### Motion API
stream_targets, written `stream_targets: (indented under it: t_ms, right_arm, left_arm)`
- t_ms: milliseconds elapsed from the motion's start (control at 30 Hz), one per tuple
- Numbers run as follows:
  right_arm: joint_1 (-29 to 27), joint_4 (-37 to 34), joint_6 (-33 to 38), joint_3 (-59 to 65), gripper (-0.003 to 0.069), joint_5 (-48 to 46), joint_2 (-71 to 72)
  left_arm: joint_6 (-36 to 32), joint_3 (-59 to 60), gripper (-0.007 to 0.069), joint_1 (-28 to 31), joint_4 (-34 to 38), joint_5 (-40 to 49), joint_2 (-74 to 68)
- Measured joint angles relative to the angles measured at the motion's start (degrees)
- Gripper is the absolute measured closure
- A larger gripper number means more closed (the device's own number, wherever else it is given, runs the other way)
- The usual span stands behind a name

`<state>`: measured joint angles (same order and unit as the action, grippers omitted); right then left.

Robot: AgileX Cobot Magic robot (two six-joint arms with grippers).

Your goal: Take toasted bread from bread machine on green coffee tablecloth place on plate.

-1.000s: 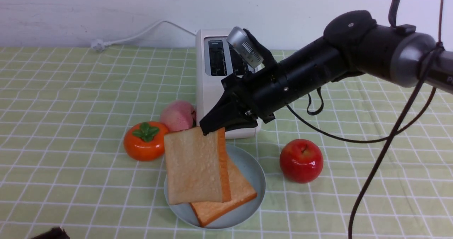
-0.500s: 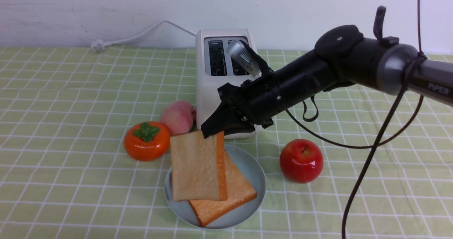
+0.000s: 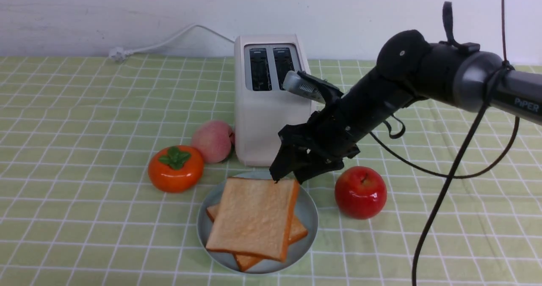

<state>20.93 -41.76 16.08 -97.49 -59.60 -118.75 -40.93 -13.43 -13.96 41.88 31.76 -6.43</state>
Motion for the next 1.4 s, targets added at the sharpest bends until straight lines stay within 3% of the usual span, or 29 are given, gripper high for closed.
stream_targets:
  t_ms: [167,267,400,433,567,700,1000,1400]
  right_arm:
    - [-2.5,4.1,-1.5,-4.7,0.0139,-5.3,2.0]
    - [-3.7,7.3,-3.9,-8.8,0.0184,-9.3,5.6]
    - [-3.5,15.9,-7.6,-8.9,0.0365,-10.6,16.5]
    - [-3.5,16.3,-7.7,-8.5,0.0375,-10.7,17.0]
    - [-2.7,23.1,-11.5,0.9,0.058,-11.4,31.7]
    - [-2.7,24.3,-12.8,10.0,0.0647,-11.9,41.1]
    - [-2.7,24.6,-13.7,37.2,0.0658,-10.9,67.0]
    - [-2.7,24.0,-14.9,56.2,0.0648,-11.4,87.7]
  left_arm:
    - [0.0,0.2,0.06,0.0,0.0,-0.3,0.0]
    - [0.0,0.2,0.06,0.0,0.0,-0.4,0.0]
    - [0.0,0.2,0.0599,0.0,0.0,-0.6,0.0]
    - [0.0,0.2,0.0599,0.0,0.0,-0.6,0.0]
    - [0.1,0.2,0.0595,0.0,0.0,-1.7,0.0]
    - [0.1,0.2,0.0592,0.0,0.0,-1.8,0.0]
    - [0.1,0.2,0.0589,0.0,0.0,-1.9,0.0]
    - [0.1,0.2,0.0579,0.0,0.0,-1.9,0.0]
